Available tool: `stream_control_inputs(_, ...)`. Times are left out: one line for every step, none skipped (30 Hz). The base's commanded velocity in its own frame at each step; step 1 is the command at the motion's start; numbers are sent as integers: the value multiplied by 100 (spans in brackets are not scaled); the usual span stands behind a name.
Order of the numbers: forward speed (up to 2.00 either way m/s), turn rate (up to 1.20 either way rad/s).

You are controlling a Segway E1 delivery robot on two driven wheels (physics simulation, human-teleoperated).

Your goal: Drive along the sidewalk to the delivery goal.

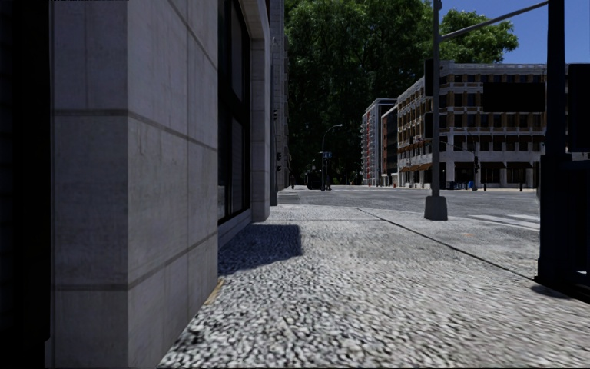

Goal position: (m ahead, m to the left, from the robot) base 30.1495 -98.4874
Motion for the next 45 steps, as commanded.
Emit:
stream_control_inputs(51, 0)
stream_control_inputs(53, 0)
stream_control_inputs(56, 0)
stream_control_inputs(57, 0)
stream_control_inputs(59, 0)
stream_control_inputs(59, 0)
stream_control_inputs(59, 0)
stream_control_inputs(59, 0)
stream_control_inputs(59, 0)
stream_control_inputs(59, 0)
stream_control_inputs(60, 0)
stream_control_inputs(60, 0)
stream_control_inputs(60, 0)
stream_control_inputs(60, 0)
stream_control_inputs(60, 0)
stream_control_inputs(60, 0)
stream_control_inputs(60, 0)
stream_control_inputs(60, 0)
stream_control_inputs(60, 0)
stream_control_inputs(60, 0)
stream_control_inputs(60, 0)
stream_control_inputs(60, 0)
stream_control_inputs(60, 0)
stream_control_inputs(60, 0)
stream_control_inputs(60, 0)
stream_control_inputs(60, 0)
stream_control_inputs(60, 0)
stream_control_inputs(60, 0)
stream_control_inputs(60, 0)
stream_control_inputs(60, 0)
stream_control_inputs(60, 0)
stream_control_inputs(60, 0)
stream_control_inputs(60, 0)
stream_control_inputs(60, -1)
stream_control_inputs(60, -6)
stream_control_inputs(60, -9)
stream_control_inputs(60, -10)
stream_control_inputs(60, -10)
stream_control_inputs(61, -10)
stream_control_inputs(61, -10)
stream_control_inputs(63, -11)
stream_control_inputs(64, -11)
stream_control_inputs(65, -11)
stream_control_inputs(66, -11)
stream_control_inputs(67, -3)
